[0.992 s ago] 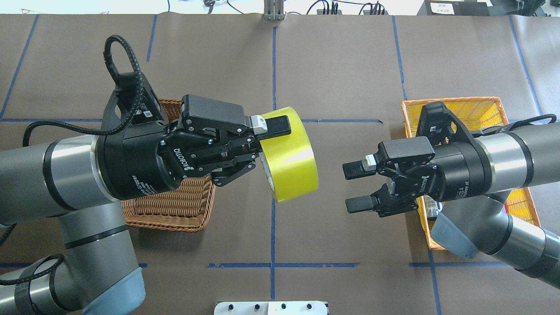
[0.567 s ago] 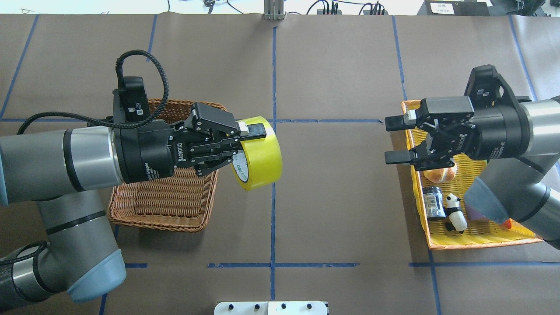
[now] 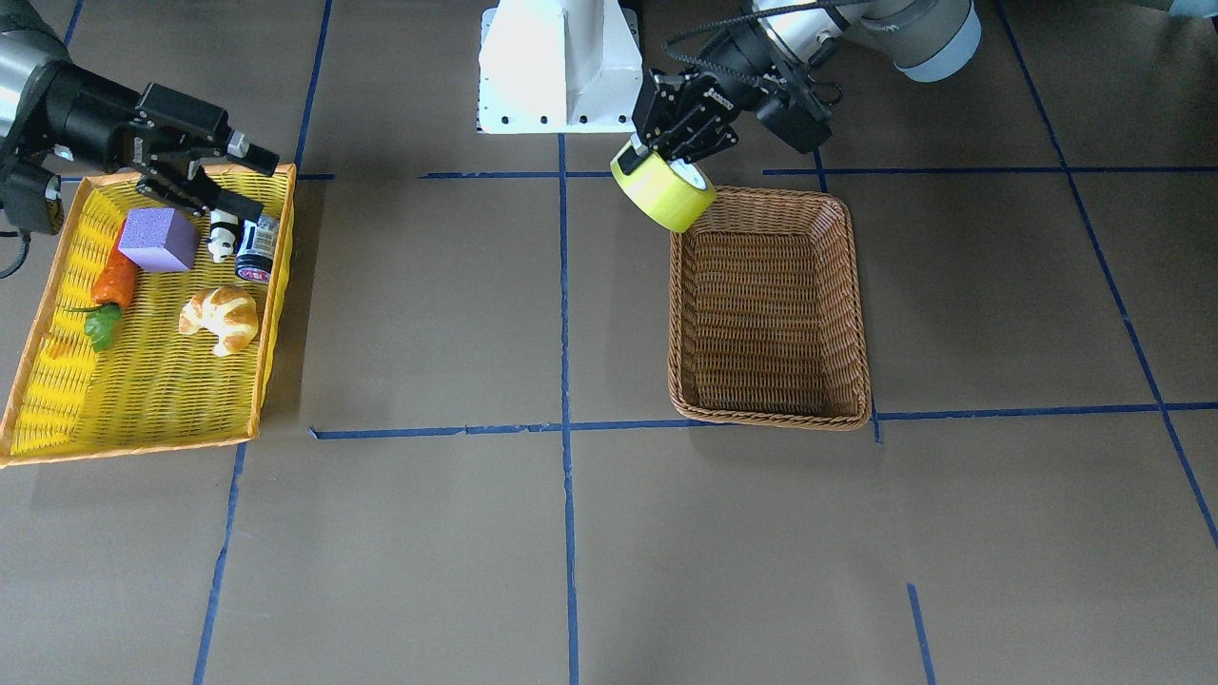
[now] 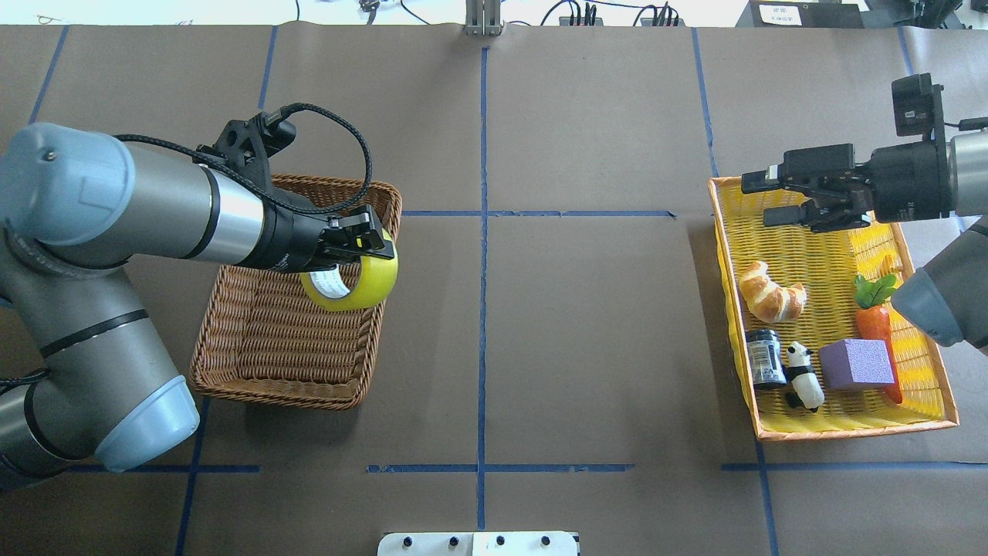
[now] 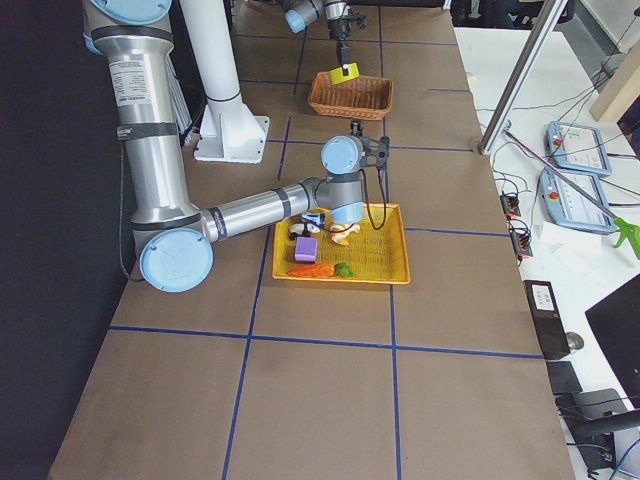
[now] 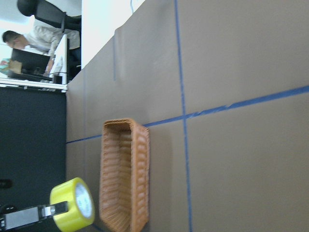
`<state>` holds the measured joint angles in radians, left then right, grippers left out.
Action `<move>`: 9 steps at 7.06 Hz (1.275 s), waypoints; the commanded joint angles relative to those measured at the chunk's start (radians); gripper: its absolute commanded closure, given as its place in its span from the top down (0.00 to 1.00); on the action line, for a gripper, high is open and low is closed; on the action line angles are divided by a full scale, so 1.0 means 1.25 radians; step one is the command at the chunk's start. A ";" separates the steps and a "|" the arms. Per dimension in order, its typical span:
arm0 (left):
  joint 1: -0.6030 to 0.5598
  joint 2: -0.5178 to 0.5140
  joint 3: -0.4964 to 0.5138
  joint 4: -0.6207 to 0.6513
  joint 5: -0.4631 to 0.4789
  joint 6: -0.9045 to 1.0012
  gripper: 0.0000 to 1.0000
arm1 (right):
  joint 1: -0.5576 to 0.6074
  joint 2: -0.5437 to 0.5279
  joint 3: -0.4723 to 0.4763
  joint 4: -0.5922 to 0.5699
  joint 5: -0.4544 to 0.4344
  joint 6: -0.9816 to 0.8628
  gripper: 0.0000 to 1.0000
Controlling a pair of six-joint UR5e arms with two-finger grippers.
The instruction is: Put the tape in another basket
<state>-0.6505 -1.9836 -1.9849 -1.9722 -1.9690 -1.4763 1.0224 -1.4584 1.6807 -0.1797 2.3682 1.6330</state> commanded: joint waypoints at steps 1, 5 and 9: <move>-0.005 -0.004 0.017 0.211 0.010 0.123 0.00 | 0.041 -0.057 -0.002 -0.172 0.001 -0.261 1.00; -0.004 -0.076 0.233 0.234 0.014 0.219 0.00 | 0.062 -0.116 -0.001 -0.319 -0.021 -0.504 1.00; -0.001 -0.073 0.254 0.238 -0.068 0.219 0.00 | 0.060 -0.119 -0.001 -0.319 -0.022 -0.503 1.00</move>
<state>-0.6541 -2.0755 -1.6732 -1.6754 -2.0266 -1.2028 1.0981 -1.6067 1.6797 -0.5781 2.3411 1.0045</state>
